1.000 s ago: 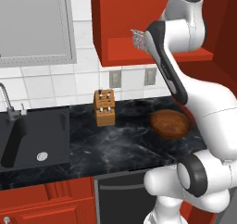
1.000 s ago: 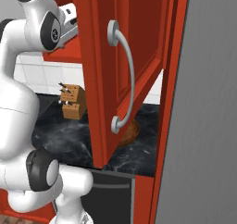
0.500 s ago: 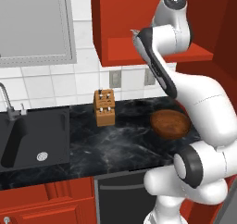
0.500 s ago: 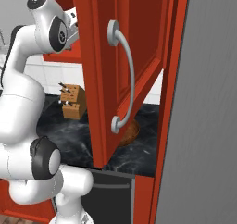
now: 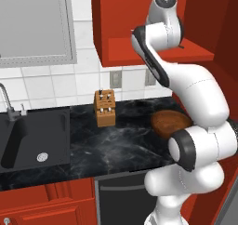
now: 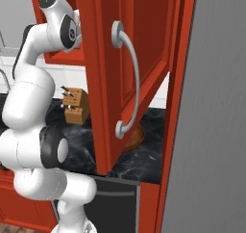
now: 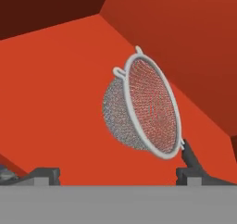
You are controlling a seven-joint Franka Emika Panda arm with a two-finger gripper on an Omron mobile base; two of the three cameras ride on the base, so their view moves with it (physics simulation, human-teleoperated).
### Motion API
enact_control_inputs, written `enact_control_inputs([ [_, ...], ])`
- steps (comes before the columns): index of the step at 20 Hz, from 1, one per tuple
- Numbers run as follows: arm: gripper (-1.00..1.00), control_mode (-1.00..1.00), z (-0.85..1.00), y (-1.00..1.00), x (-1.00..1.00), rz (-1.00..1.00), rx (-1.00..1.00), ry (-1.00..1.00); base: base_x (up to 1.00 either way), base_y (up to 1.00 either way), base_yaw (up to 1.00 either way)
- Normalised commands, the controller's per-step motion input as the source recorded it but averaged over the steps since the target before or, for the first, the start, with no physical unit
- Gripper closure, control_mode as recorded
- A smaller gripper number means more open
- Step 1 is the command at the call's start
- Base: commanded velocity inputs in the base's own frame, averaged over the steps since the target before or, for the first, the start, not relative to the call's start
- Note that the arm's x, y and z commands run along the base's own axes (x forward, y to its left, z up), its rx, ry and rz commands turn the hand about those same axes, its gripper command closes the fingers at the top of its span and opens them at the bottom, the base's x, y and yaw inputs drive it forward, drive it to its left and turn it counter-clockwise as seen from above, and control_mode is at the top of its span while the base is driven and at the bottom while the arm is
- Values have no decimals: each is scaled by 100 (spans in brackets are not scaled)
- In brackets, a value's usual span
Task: Open the cabinet and setup a tea strainer by placing it in the bowl upright.
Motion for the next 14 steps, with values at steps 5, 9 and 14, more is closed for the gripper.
enact_control_inputs([
  [5,-100,-100,0,0,37,-1,-1,1,0,0,0],
  [9,-100,-100,-3,2,36,0,-3,1,0,0,0],
  [14,-100,-100,-9,6,29,0,-3,0,0,0,0],
])
